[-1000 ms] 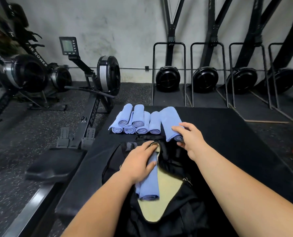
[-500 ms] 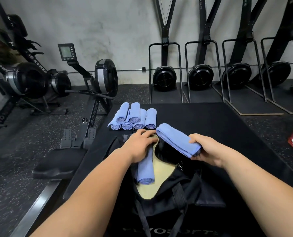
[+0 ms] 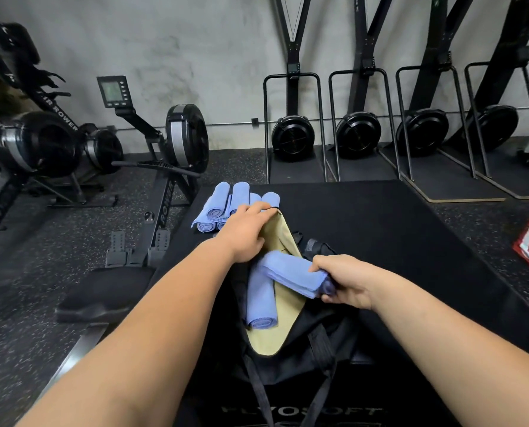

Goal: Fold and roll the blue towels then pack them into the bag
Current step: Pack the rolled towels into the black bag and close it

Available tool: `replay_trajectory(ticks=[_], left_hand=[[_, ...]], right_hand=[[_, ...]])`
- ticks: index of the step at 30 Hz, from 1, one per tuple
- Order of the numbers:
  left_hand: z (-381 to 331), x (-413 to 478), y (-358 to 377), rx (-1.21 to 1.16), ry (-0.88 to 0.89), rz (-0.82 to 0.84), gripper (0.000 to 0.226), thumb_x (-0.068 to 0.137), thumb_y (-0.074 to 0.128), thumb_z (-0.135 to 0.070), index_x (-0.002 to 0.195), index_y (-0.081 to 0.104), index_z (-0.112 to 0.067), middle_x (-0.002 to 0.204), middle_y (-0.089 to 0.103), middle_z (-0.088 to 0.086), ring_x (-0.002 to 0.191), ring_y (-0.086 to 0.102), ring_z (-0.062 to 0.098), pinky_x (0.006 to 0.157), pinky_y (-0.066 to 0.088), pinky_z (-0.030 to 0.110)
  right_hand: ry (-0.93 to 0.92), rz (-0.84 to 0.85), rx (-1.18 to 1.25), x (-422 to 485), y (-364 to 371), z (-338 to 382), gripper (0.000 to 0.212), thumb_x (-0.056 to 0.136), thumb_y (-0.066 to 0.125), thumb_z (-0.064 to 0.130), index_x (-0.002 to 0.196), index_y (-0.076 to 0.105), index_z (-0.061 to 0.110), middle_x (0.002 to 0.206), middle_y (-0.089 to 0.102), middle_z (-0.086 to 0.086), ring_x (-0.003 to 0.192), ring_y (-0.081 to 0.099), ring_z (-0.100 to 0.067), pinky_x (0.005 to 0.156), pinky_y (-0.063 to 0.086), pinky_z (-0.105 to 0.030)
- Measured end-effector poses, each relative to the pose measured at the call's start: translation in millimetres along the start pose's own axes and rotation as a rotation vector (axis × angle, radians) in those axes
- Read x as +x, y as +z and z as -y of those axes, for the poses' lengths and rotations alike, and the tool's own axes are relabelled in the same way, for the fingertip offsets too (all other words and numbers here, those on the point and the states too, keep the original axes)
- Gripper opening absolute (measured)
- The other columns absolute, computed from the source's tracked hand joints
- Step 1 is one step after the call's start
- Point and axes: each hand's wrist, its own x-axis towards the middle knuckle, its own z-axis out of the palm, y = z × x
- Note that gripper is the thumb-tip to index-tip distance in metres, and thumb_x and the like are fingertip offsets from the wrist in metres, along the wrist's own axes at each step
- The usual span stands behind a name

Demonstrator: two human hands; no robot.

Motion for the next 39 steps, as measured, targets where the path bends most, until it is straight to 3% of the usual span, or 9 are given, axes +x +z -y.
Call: replay_trajectory(ticks=[3, 8, 12, 16, 20, 23, 28, 32, 39], left_hand=[[-2.4, -4.0, 4.2, -0.013, -0.001, -0.017, 0.081, 0.088, 0.064, -0.008, 0.162, 0.035, -0.026, 0.164, 0.032, -0.007, 0.135, 0.035, 0.03, 0.116, 0.035, 0.043], [-8.8, -9.0, 5.5, -0.048, -0.006, -0.035, 0.082, 0.089, 0.063, -0.006, 0.163, 0.034, -0.024, 0.164, 0.031, -0.006, 0.135, 0.036, 0.031, 0.115, 0.032, 0.039], [-9.1, -13.3, 4.4, -0.064, 0.0, -0.047, 0.082, 0.088, 0.065, -0.008, 0.163, 0.034, -0.024, 0.164, 0.032, -0.007, 0.135, 0.037, 0.031, 0.115, 0.033, 0.037], [-4.9, -18.4, 3.1, -0.068, 0.01, -0.066, 0.085, 0.086, 0.07, -0.011, 0.162, 0.034, -0.024, 0.163, 0.033, -0.006, 0.134, 0.038, 0.031, 0.117, 0.035, 0.04], [-5.7, -23.0, 4.5, -0.057, -0.001, -0.087, 0.086, 0.085, 0.072, -0.014, 0.162, 0.035, -0.024, 0.163, 0.034, -0.007, 0.134, 0.039, 0.032, 0.116, 0.037, 0.044], [-10.7, -25.9, 5.6, -0.077, -0.008, -0.083, 0.085, 0.086, 0.072, -0.013, 0.162, 0.035, -0.024, 0.163, 0.034, -0.007, 0.135, 0.038, 0.032, 0.115, 0.038, 0.045], [-14.3, -32.1, 8.3, -0.056, 0.005, -0.038, 0.083, 0.086, 0.071, -0.015, 0.161, 0.036, -0.024, 0.164, 0.033, -0.007, 0.13, 0.039, 0.031, 0.114, 0.039, 0.046], [-14.7, -37.0, 10.5, -0.05, 0.012, -0.012, 0.083, 0.086, 0.071, -0.014, 0.161, 0.037, -0.024, 0.164, 0.034, -0.009, 0.13, 0.039, 0.031, 0.113, 0.039, 0.046], [-17.3, -39.6, 9.7, -0.072, 0.035, -0.011, 0.081, 0.084, 0.068, -0.007, 0.159, 0.04, -0.021, 0.163, 0.036, -0.007, 0.133, 0.04, 0.033, 0.115, 0.037, 0.045]], right_hand=[[-0.154, -0.189, -0.082, 9.5, 23.0, -3.8, 0.009, 0.082, 0.063, 0.016, 0.082, 0.054, 0.013, 0.064, 0.054, -0.008, 0.057, 0.051, -0.024, 0.057, 0.042, -0.03], [-0.473, -0.648, -1.044, 19.7, 43.7, -25.8, 0.039, 0.081, 0.069, 0.018, 0.114, 0.049, 0.016, 0.096, 0.055, -0.008, 0.079, 0.05, -0.031, 0.067, 0.035, -0.035], [-0.837, -0.851, -1.475, 24.3, 54.1, -39.6, 0.047, 0.043, 0.084, -0.001, 0.079, 0.057, 0.014, 0.068, 0.044, -0.009, 0.054, 0.027, -0.024, 0.051, 0.02, -0.032], [-0.98, -0.928, -1.627, 26.3, 36.7, -37.2, 0.04, 0.055, 0.068, -0.011, 0.078, 0.048, 0.015, 0.074, 0.036, -0.008, 0.062, 0.023, -0.022, 0.053, 0.019, -0.036], [-1.104, -0.982, -1.667, 24.9, 32.1, -26.7, 0.031, 0.063, 0.04, -0.014, 0.073, 0.041, 0.016, 0.075, 0.027, -0.005, 0.062, 0.024, -0.021, 0.052, 0.02, -0.036], [-1.071, -0.881, -1.645, 25.9, 48.3, -31.4, 0.026, 0.064, 0.051, -0.009, 0.073, 0.049, 0.016, 0.074, 0.036, -0.007, 0.059, 0.032, -0.023, 0.053, 0.021, -0.036], [-0.495, -0.504, -1.222, 22.5, 71.0, -50.5, 0.037, 0.083, 0.075, 0.022, 0.113, 0.054, 0.023, 0.108, 0.052, -0.007, 0.079, 0.053, -0.03, 0.068, 0.04, -0.036], [-0.417, -0.383, -0.989, 20.3, 67.8, -45.1, 0.039, 0.08, 0.077, 0.025, 0.114, 0.058, 0.027, 0.111, 0.065, 0.003, 0.108, 0.061, -0.023, 0.082, 0.046, -0.034], [-0.325, -0.276, -0.794, 24.4, 56.1, -44.7, 0.039, 0.076, 0.087, 0.031, 0.102, 0.059, 0.029, 0.098, 0.062, 0.006, 0.079, 0.059, -0.014, 0.065, 0.046, -0.028]])
